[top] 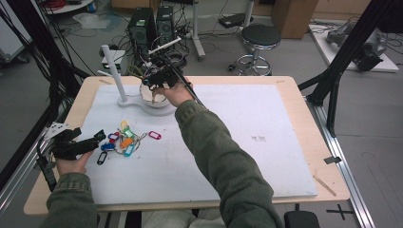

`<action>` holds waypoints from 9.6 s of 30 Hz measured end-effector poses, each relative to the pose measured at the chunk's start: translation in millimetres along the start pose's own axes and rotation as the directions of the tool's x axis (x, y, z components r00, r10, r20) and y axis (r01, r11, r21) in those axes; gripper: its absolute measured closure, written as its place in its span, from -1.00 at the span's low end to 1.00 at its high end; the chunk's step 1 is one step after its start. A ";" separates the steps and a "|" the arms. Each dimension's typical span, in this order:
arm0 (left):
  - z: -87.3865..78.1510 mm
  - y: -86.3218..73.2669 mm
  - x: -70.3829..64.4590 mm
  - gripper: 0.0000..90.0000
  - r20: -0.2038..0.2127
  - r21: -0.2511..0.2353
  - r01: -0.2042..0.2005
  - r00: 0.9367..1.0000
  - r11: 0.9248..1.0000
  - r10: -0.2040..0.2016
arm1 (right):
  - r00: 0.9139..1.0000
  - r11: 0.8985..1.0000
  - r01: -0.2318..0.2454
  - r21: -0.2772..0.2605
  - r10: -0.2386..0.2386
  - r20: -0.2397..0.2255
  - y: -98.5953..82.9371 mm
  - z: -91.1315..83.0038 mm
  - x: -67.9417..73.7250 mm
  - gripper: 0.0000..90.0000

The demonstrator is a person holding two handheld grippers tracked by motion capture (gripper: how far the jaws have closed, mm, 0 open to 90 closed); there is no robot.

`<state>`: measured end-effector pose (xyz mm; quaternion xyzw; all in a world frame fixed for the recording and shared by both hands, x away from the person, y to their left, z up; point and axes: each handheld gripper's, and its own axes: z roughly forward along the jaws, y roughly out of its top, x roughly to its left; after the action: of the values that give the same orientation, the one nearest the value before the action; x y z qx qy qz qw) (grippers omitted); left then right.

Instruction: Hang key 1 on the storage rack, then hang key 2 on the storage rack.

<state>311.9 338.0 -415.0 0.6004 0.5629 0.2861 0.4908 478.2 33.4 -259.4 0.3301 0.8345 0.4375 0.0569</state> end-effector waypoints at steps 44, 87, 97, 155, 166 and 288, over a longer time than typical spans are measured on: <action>-0.1 -0.1 2.1 -0.96 0.002 0.003 0.003 1.000 1.000 -0.003 | 0.999 0.998 0.050 0.028 -0.049 -0.018 38.3 70.7 21.3 0.69; 2.2 0.2 0.0 -0.96 0.012 -0.004 0.011 1.000 1.000 -0.011 | 0.990 0.995 -0.038 0.098 0.025 0.136 21.0 64.7 -2.8 -0.98; 1.9 0.3 -0.7 -0.96 0.009 0.000 0.007 1.000 1.000 -0.007 | 0.987 0.995 -0.053 0.083 0.040 0.156 6.0 37.4 -16.4 -0.98; 5.2 0.6 -0.1 -0.96 0.013 -0.005 0.026 1.000 1.000 -0.026 | 0.974 0.994 -0.073 0.086 0.053 0.220 -93.1 -48.9 -61.9 -0.98; 5.1 0.6 0.5 -0.96 0.014 -0.003 0.027 1.000 1.000 -0.027 | 0.969 0.991 -0.119 0.060 0.103 0.225 -115.0 -66.5 -74.0 -0.98; 41.1 12.3 -33.7 -0.96 0.112 0.159 -0.168 0.982 0.973 0.151 | 0.794 0.933 -0.109 -0.344 0.290 0.534 -314.2 -200.6 -91.4 -0.98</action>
<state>346.8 296.2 -411.4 0.6961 0.5098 0.2463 0.4413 314.6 -285.9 -395.9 0.5216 0.6627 0.4401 0.3084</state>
